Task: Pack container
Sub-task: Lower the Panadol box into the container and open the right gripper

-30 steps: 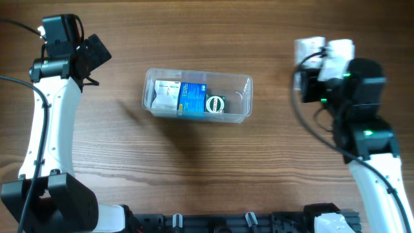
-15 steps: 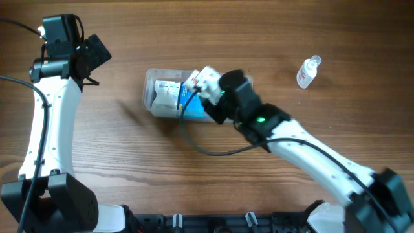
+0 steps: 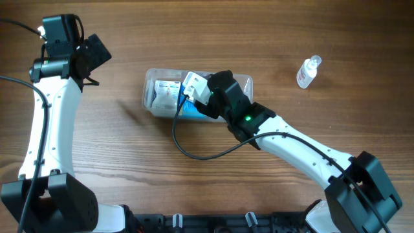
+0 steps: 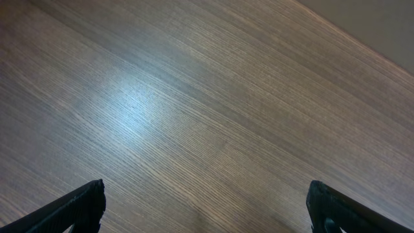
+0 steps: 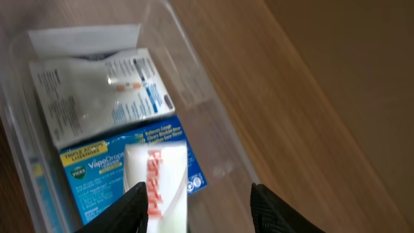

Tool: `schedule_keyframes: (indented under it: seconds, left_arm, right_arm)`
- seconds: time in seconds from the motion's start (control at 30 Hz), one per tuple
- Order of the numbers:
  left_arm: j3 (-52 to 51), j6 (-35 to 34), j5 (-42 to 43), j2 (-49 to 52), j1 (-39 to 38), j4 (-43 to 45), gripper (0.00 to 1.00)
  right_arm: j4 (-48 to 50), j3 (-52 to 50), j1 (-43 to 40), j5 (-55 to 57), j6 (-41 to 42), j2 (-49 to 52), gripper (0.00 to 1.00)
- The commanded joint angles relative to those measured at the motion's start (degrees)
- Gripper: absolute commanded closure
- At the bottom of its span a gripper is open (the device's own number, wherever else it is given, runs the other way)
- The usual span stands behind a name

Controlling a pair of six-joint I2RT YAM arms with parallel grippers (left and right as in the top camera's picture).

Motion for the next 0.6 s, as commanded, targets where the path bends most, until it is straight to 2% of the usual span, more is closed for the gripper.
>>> schedule_keyframes:
  seconds: [0.0,0.13,0.3,0.4,0.47,0.57]
  left_arm:
    - [0.4,0.3,-0.3,-0.6,0.2,0.1,0.00]
    - [0.4,0.3,-0.3,-0.6,0.2,0.1,0.00]
    - [0.4,0.3,-0.3,-0.6,0.2,0.1,0.00]
    - [0.4,0.3,-0.3,-0.6,0.2,0.1,0.00]
    - [0.4,0.3,-0.3,-0.6,0.2,0.1,0.00]
    - [0.4,0.3,-0.3,-0.6,0.2,0.1,0.00]
  right_arm:
    - [1.9,1.2,0.0,-2.8,-1.2,0.8,0.49]
    - [2.9,1.2,0.0,-1.1,-0.1,0.8,0.49]
    - [1.1,1.2,0.0,10.0,13.4,-0.1,0.50]
    - [-2.3,1.2,0.0,10.0,18.6,-3.2,0.62]
    - [-5.1,1.3,0.0,10.0,20.6,-5.4,0.75]
    - [-8.9,1.3,0.0,10.4,23.0,-7.6,0.80]
